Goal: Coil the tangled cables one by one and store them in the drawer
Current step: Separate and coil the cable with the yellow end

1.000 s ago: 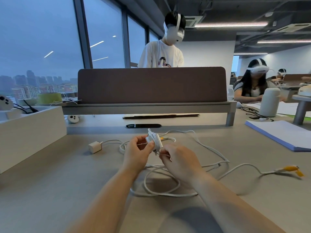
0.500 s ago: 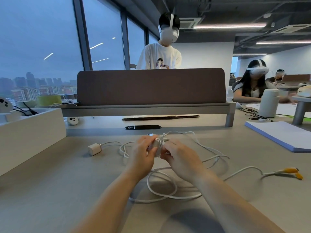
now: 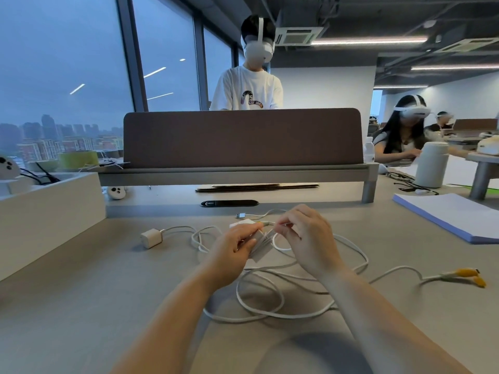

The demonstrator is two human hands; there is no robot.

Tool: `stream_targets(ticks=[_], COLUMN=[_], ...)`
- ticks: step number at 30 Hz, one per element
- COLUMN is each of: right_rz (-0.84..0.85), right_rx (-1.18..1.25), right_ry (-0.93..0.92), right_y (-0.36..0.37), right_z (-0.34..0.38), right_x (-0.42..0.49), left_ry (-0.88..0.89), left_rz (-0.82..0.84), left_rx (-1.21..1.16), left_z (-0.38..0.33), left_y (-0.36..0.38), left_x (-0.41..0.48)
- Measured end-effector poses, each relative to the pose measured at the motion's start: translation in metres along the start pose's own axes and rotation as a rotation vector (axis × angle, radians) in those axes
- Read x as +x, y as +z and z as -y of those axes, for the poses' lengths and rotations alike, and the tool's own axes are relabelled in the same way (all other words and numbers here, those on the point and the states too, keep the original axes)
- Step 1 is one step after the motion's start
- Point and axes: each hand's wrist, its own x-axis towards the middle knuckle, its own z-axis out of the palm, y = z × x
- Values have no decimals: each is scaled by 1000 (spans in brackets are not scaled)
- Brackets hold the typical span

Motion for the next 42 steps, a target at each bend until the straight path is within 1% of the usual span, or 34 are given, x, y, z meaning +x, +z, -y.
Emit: stream_targets(ticks=[3, 7, 12, 14, 17, 20, 23, 27, 30, 31, 33, 36, 42], right_rz=[-14, -5, 34, 38, 45, 113, 241, 313, 420, 436, 413, 401, 474], right_rx=[86, 323, 637, 673, 638, 572, 494, 312, 288, 289, 335, 482, 570], right_ry=[60, 165, 401, 441, 428, 446, 460, 380, 464, 484, 515, 566, 534], right_y=[0, -7, -13, -11, -5, 2, 8, 11, 12, 12, 9, 3, -4], right_z=[-4, -2, 5, 6, 9, 11, 14, 18, 19, 20, 23, 27, 37], right_x=[1, 2, 4, 3, 2, -1, -6, -8, -9, -9, -9, -8, -9], left_ry=[-36, -115, -178, -194, -232, -284, -349, -403, -419, -425, -437, -442, -400], left_rz=[41, 63, 151, 145, 94, 37, -57, -147, -180, -189, -200, -200, -160], left_rx=[-159, -460, -783, -887, -1019, -1088, -1093, -1051, -985, -961, -912, -847, -697], left_z=[-3, -11, -16, -19, -22, -20, -15, -11, -10, -9, -7, -4, -2], left_y=[-3, -8, -9, -7, -4, -2, 0, 1, 1, 2, 2, 2, 3], left_x=[-3, -7, -10, -9, -8, -6, -4, -1, 0, 0, 0, 0, 0])
